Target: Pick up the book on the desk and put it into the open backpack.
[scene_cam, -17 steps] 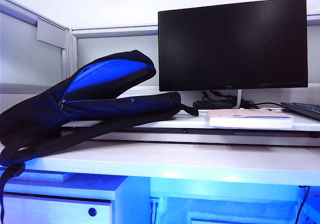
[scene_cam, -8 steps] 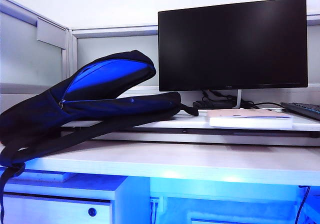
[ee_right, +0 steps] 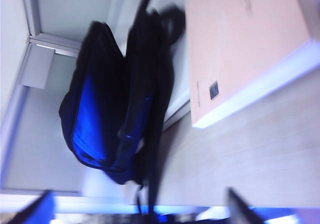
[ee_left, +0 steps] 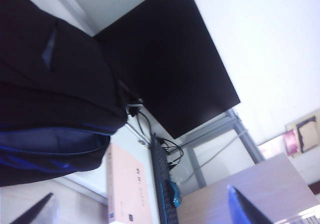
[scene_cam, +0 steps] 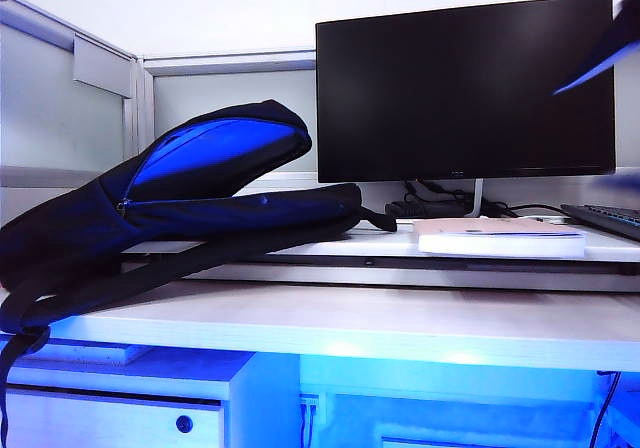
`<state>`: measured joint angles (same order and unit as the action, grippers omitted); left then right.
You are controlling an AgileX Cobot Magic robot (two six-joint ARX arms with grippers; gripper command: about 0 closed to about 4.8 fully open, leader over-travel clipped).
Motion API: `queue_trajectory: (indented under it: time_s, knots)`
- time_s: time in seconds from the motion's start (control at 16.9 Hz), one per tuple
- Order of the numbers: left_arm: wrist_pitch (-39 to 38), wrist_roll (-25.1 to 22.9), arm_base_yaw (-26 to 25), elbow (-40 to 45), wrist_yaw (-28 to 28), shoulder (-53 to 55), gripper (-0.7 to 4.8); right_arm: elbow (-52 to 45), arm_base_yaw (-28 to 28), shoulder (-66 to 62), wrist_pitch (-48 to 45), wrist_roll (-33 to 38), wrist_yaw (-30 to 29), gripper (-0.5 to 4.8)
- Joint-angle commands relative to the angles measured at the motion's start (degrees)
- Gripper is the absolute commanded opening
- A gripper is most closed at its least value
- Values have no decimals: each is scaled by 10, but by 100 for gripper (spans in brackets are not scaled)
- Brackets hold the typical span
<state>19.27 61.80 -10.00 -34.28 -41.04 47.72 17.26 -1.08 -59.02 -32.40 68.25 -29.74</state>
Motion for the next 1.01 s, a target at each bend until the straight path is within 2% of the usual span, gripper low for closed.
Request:
queue_trajectory:
  time_s: [0.06,0.12,0.3,0.53,1.01]
  knots:
    - [5,2,0,-2,-3,6,479,2,0,-172,-224,134,-17,443]
    - [5,2,0,-2,-3,7,479,2,0,-214,-261,159,-18,443]
    - [5,-1,0,-2,-3,19,479,3,0,-313,-335,173,-16,443]
    - [6,-3,0,-2,-4,52,479,5,0,-350,-339,164,41,441]
    - [16,-5,0,-2,-19,97,479,87,0,-410,-316,142,42,441]
